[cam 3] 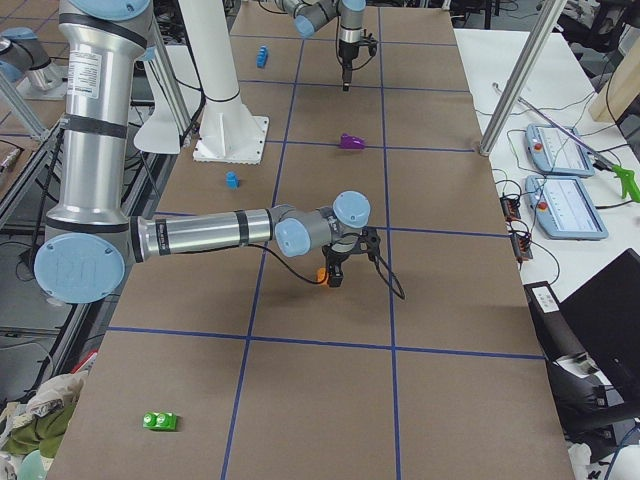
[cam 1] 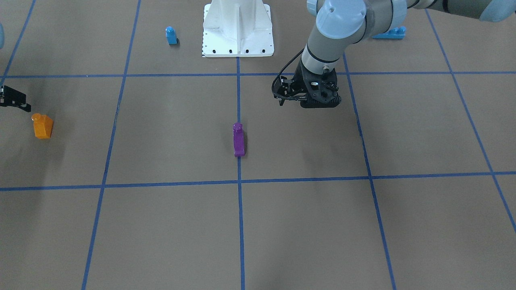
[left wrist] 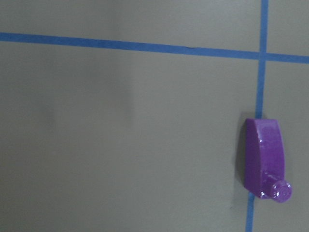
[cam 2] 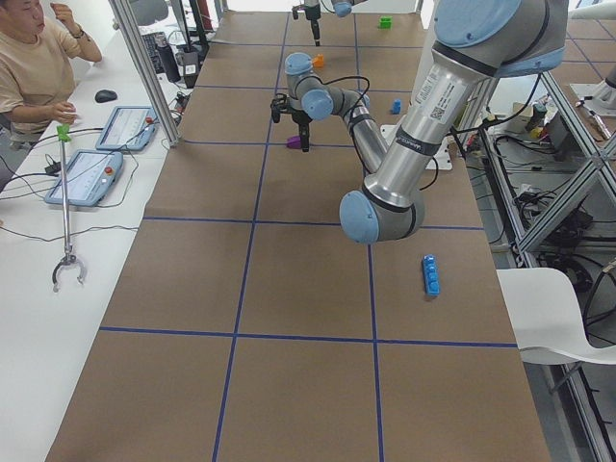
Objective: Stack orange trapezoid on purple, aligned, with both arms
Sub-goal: 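Grasp the orange trapezoid block with the right gripper while the left gripper withdraws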
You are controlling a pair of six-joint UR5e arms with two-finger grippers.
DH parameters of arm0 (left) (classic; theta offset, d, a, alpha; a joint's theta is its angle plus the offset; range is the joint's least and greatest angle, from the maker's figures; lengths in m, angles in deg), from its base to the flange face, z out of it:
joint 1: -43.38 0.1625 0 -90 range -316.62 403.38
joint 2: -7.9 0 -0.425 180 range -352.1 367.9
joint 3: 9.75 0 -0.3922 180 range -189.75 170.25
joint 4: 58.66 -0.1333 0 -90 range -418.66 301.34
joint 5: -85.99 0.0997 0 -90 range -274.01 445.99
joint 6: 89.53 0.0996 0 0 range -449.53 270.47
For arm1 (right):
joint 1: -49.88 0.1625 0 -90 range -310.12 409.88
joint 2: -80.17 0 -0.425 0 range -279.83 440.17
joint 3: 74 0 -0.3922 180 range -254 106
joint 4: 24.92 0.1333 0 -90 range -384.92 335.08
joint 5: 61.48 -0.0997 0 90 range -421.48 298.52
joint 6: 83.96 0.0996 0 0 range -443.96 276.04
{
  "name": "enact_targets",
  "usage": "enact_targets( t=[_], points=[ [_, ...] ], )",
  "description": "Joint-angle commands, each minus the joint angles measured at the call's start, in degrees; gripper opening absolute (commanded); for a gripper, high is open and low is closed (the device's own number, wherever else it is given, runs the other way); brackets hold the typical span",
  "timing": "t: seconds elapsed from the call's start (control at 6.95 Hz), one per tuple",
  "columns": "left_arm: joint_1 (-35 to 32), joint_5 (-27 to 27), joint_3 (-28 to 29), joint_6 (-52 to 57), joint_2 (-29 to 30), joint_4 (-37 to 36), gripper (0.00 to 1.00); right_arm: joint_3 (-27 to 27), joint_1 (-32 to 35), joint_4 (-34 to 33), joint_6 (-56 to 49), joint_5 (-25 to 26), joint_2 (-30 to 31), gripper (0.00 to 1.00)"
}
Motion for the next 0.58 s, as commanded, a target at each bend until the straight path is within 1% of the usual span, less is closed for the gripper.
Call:
enact_targets(
  t=[0.0, 0.43],
  points=[
    [-0.04, -0.11, -0.62, -3.99, -0.36, 0.03, 1.00, 1.27, -5.41, 3.16, 4.56, 6.17, -0.01, 1.00],
    [-0.04, -0.19, -0.53, -3.99, -0.62, -0.05, 1.00, 5.84, -7.53, 8.53, 5.09, 6.47, -0.36, 1.00]
  ],
)
